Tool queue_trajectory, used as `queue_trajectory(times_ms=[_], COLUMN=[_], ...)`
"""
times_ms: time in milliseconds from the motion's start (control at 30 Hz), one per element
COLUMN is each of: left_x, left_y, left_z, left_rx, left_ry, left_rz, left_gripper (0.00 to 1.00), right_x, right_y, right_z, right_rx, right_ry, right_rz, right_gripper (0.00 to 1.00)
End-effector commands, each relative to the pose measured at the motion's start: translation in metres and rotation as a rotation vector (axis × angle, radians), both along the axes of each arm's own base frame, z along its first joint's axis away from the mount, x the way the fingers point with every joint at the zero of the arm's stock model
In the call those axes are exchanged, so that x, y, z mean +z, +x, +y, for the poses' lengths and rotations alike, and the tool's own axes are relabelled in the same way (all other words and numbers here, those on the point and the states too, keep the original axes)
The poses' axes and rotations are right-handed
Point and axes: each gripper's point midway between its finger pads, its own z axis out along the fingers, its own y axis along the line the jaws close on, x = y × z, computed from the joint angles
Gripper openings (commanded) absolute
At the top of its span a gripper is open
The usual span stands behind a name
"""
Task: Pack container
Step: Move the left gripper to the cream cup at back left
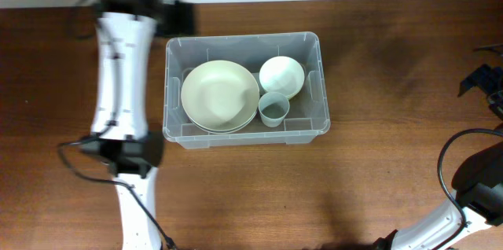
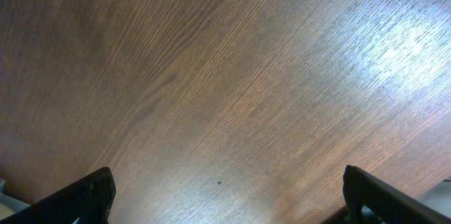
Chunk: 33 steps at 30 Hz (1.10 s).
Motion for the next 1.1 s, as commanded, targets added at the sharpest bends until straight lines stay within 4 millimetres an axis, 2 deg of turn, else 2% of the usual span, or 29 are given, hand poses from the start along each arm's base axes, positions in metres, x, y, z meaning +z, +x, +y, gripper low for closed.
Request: queue_trajectory(times_ms=[0, 167, 233, 267, 333, 433, 633, 1067], left_x=[0.001, -0.018, -0.033, -0.048, -0.066, -0.096, -0.148, -0.199], left_y=[0.004, 0.006, 0.006, 0.007, 0.008, 0.013, 0.02, 0.027], left_z=[0.072, 0.14, 0.159, 0.17, 0.179, 0.184, 0.182, 0.178], left_rx=[0.172, 0.301, 0.337, 0.357, 0.373, 0.38, 0.375, 0.339], left_ry=[0.005, -0.065, -0.083, -0.096, -0.103, -0.108, -0.123, -0.158], left_rz=[-0.016, -0.005, 0.022, 0.049, 0.084, 0.133, 0.221, 0.282], left_gripper=[0.99, 0.99, 0.99, 0.99, 0.99, 0.99, 0.99, 0.99], right_x=[0.008, 0.008, 0.008, 0.008, 0.008, 0.008, 0.008, 0.008], right_y=[-0.002, -0.002, -0.002, -0.002, -0.002, -0.002, -0.002, -0.002], right_z=[0.0, 0.0, 0.0, 0.0, 0.0, 0.0, 0.0, 0.0], right_rx=[-0.009, -0.009, -0.009, -0.008, -0.009, -0.009, -0.009, -0.008], right_ry=[-0.021, -0.021, -0.021, -0.021, -0.021, -0.021, -0.021, -0.021], right_rz=[-0.014, -0.014, -0.014, -0.013, -0.014, -0.014, -0.014, -0.013], right_gripper=[0.99, 0.99, 0.99, 0.99, 0.99, 0.99, 0.99, 0.99])
